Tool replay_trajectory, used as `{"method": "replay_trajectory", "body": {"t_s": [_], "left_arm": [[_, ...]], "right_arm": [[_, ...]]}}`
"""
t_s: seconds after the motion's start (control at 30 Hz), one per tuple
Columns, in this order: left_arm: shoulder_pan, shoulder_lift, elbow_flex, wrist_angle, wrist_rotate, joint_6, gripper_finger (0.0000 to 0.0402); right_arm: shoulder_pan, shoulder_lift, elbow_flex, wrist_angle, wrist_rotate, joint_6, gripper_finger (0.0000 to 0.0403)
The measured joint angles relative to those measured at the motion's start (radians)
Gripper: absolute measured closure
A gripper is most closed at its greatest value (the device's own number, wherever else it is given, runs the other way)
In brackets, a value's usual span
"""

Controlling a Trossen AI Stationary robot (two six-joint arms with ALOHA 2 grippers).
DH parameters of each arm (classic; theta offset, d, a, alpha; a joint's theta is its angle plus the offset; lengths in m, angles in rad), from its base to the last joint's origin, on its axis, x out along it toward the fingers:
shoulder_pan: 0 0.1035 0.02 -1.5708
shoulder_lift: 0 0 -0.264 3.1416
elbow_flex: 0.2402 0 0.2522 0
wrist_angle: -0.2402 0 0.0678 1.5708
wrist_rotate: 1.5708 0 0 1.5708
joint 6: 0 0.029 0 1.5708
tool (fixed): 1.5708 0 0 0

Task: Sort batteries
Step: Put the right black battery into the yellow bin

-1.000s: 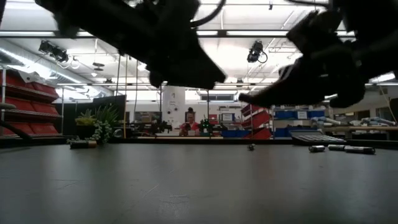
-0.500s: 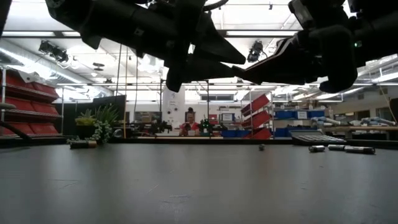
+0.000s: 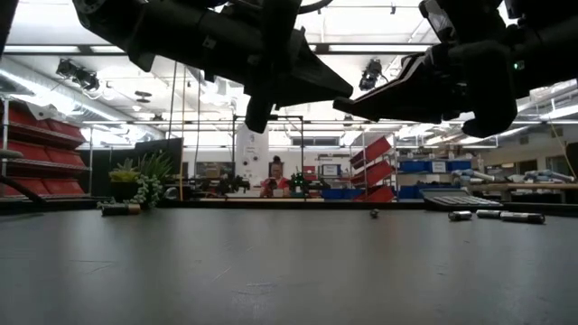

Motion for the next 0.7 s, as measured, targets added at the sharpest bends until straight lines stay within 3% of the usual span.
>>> {"method": "replay_trajectory", "body": {"t_s": [0.2,0.53,0.7], "left_arm": [[0.004,-0.007,0.000,-0.013,0.007,0.003,0.0383],[0.016,-0.005,-0.002,-0.090,0.061,-0.092,0.0226],[0.019,-0.006,-0.003,-0.062,0.043,-0.098,0.0207]], "right_arm": [[-0.002,0.000,0.000,-0.006,0.000,0.003,0.0349],[-0.003,-0.004,0.003,-0.008,0.025,0.026,0.0349],[-0.004,-0.004,0.003,-0.007,0.025,0.022,0.0349]]}}
